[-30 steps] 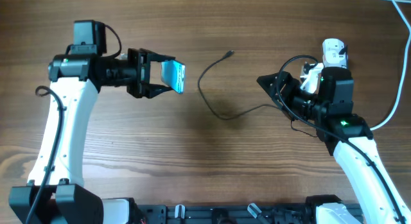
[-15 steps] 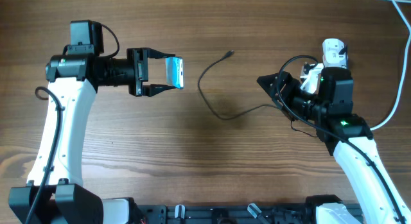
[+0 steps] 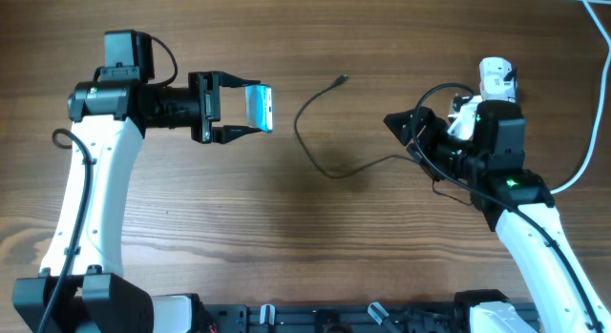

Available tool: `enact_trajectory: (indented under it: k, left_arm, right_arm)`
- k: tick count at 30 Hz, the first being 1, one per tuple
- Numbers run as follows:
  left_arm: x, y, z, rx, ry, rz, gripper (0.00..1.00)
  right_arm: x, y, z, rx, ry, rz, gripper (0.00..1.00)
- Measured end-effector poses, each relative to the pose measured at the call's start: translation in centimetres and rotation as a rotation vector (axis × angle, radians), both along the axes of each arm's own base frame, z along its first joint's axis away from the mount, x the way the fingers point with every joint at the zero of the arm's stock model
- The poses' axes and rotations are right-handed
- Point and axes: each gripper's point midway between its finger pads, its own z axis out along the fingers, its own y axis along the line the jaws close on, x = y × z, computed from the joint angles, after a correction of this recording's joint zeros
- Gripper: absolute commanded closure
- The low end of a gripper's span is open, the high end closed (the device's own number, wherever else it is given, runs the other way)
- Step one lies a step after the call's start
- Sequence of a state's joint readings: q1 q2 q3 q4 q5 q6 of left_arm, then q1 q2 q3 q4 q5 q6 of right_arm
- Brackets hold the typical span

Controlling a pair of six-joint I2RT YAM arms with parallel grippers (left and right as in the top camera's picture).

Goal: Plug charger to phone and switch on socket

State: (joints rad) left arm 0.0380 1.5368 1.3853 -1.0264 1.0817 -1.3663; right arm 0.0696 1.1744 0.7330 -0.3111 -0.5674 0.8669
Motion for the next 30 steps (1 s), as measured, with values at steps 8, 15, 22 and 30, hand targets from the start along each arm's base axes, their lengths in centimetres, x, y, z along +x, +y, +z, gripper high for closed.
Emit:
enact_trajectory:
  k: [8,15,22,30]
  left_arm:
    - [0.0,0.0,-0.1,0.003,0.000,-0.001,0.96]
    - [0.0,0.0,-0.1,0.003,0.000,-0.001,0.96]
    - [0.0,0.0,-0.1,0.003,0.000,-0.001,0.96]
    - [0.2,0.3,-0.6,0.036,0.001,0.013,0.96]
  right_arm:
    - [-0.7,-0.2,-0.9,-0.009,0.051,-0.005,0.00]
    - [-1.0,-0.2,-1.1,-0.013,0.068,-0.008,0.00]
    - [-1.0,-0.5,-1.4,-0.032,0.071,-0.015,0.00]
    - [-1.2,-0.6,-1.7,-0.091,0.030,0.044,0.02]
